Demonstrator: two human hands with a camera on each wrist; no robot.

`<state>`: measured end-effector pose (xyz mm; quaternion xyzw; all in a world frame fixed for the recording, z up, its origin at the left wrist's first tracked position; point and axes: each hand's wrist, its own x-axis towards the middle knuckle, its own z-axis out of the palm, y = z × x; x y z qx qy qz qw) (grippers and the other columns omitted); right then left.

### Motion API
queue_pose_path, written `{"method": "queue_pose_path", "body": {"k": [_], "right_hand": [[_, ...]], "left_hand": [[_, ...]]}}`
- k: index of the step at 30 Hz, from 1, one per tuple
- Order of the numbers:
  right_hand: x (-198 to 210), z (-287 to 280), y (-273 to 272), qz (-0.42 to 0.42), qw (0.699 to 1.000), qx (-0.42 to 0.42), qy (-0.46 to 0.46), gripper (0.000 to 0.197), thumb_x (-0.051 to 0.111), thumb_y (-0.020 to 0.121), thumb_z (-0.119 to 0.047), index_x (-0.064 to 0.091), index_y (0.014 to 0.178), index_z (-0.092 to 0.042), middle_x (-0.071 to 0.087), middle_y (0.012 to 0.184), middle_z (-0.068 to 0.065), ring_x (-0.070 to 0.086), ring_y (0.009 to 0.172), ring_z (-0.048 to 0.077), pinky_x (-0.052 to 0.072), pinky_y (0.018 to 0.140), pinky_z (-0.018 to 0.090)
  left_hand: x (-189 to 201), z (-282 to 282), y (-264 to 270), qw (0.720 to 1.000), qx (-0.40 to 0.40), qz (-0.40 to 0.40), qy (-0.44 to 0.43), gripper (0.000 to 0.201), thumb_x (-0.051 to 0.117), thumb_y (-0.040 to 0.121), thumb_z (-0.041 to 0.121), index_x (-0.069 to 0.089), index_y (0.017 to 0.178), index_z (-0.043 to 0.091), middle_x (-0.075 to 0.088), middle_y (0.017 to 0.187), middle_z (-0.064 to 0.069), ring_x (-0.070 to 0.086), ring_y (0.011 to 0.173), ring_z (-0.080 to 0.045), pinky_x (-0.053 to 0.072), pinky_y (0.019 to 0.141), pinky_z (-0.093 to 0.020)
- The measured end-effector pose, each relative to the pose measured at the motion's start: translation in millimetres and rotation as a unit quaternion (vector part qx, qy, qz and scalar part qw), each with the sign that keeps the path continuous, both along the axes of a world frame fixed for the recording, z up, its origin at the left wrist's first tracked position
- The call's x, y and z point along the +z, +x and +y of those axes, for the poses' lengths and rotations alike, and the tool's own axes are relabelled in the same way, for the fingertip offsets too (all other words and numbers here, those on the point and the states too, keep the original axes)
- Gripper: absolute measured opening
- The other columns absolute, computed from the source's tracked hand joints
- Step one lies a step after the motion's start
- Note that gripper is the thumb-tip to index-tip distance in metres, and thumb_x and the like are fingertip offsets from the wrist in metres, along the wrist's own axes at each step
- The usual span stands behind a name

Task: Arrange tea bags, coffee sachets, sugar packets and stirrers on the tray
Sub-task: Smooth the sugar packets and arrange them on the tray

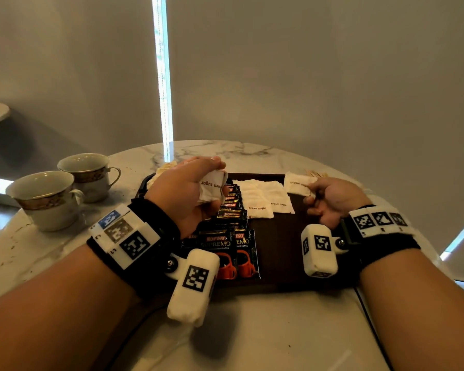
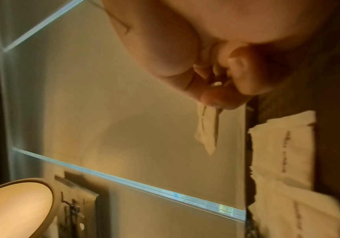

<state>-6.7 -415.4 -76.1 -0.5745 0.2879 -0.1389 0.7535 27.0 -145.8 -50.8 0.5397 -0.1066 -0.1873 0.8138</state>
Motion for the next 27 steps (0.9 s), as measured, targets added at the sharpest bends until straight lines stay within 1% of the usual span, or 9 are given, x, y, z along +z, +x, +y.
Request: {"method": "queue_pose_path", "body": {"k": [3, 5, 8, 13, 18, 20, 23, 25, 27], "right_hand": [[-5.1, 0.6, -1.4, 0.063, 0.997, 0.041, -0.013, 0.022, 0.047, 0.097, -0.005, 0.054, 0.118, -0.001, 0.069, 0.097, 0.014, 0.048, 0.048, 0.01, 0.029, 0.034, 0.019], [-5.7, 0.7, -1.9, 0.102, 0.992, 0.064, -0.024, 0.025, 0.049, 0.098, -0.007, 0.057, 0.122, -0.004, 0.07, 0.1, 0.014, 0.049, 0.049, 0.009, 0.031, 0.035, 0.016], [-6.5, -0.2, 0.2, 0.134, 0.987, 0.079, -0.032, 0.03, 0.05, 0.099, -0.007, 0.059, 0.127, -0.008, 0.068, 0.093, 0.01, 0.047, 0.049, 0.007, 0.031, 0.034, 0.016], [-7.4, -3.6, 2.3, 0.153, 0.981, 0.105, -0.05, 0.032, 0.05, 0.099, -0.007, 0.062, 0.128, -0.011, 0.069, 0.094, 0.01, 0.048, 0.048, 0.006, 0.034, 0.034, 0.016], [-2.6, 0.2, -1.1, 0.157, 0.978, 0.123, -0.058, 0.025, 0.047, 0.101, -0.005, 0.066, 0.113, -0.015, 0.076, 0.08, 0.009, 0.056, 0.052, 0.007, 0.038, 0.037, 0.013], [-2.2, 1.2, -1.6, 0.159, 0.977, 0.128, -0.063, 0.026, 0.045, 0.101, -0.004, 0.066, 0.112, -0.015, 0.077, 0.081, 0.009, 0.059, 0.054, 0.008, 0.04, 0.039, 0.013], [-2.3, 2.5, -0.9, 0.154, 0.978, 0.127, -0.066, 0.027, 0.044, 0.102, -0.002, 0.066, 0.113, -0.013, 0.076, 0.088, 0.011, 0.063, 0.054, 0.009, 0.044, 0.04, 0.014], [-2.4, 3.4, -0.9, 0.15, 0.979, 0.124, -0.065, 0.027, 0.044, 0.102, -0.002, 0.064, 0.116, -0.01, 0.076, 0.087, 0.013, 0.064, 0.062, 0.012, 0.047, 0.041, 0.016], [-2.3, 4.4, -1.3, 0.147, 0.98, 0.12, -0.063, 0.025, 0.044, 0.102, -0.002, 0.062, 0.118, -0.007, 0.075, 0.085, 0.014, 0.065, 0.063, 0.013, 0.049, 0.041, 0.017]], "left_hand": [[0.5, -0.8, -1.8, 1.0, 0.002, 0.003, -0.005, 0.015, 0.066, 0.093, 0.023, 0.065, 0.101, 0.01, 0.063, 0.084, -0.009, 0.063, 0.06, -0.018, 0.046, 0.044, -0.023], [0.2, -0.2, -2.5, 1.0, 0.006, 0.008, -0.009, 0.02, 0.069, 0.091, 0.022, 0.065, 0.106, 0.009, 0.064, 0.089, -0.01, 0.064, 0.06, -0.018, 0.047, 0.046, -0.023], [0.4, 1.0, -2.8, 1.0, 0.008, 0.011, -0.013, 0.023, 0.07, 0.089, 0.021, 0.067, 0.108, 0.009, 0.065, 0.092, -0.01, 0.065, 0.063, -0.018, 0.048, 0.047, -0.024], [0.5, 0.5, -2.6, 1.0, 0.008, 0.01, -0.012, 0.023, 0.07, 0.089, 0.021, 0.067, 0.108, 0.008, 0.063, 0.095, -0.012, 0.065, 0.065, -0.02, 0.049, 0.046, -0.024], [1.0, 0.6, -2.6, 1.0, 0.013, 0.009, -0.012, 0.026, 0.071, 0.089, 0.021, 0.068, 0.111, 0.008, 0.064, 0.094, -0.011, 0.065, 0.066, -0.019, 0.049, 0.048, -0.024], [1.1, 0.7, -2.9, 1.0, 0.012, 0.012, -0.013, 0.024, 0.071, 0.089, 0.021, 0.068, 0.109, 0.009, 0.064, 0.094, -0.011, 0.065, 0.066, -0.02, 0.049, 0.047, -0.024], [1.6, 0.8, -3.9, 1.0, 0.014, 0.014, -0.012, 0.025, 0.071, 0.088, 0.021, 0.069, 0.109, 0.008, 0.064, 0.095, -0.012, 0.065, 0.067, -0.02, 0.049, 0.047, -0.024], [2.4, 0.6, -4.9, 1.0, 0.017, 0.015, -0.011, 0.026, 0.071, 0.088, 0.021, 0.068, 0.11, 0.008, 0.064, 0.096, -0.012, 0.065, 0.067, -0.02, 0.05, 0.047, -0.024], [3.1, 0.7, -5.8, 1.0, 0.018, 0.017, -0.01, 0.027, 0.071, 0.088, 0.02, 0.067, 0.111, 0.007, 0.063, 0.097, -0.012, 0.064, 0.07, -0.021, 0.049, 0.047, -0.024]]}}
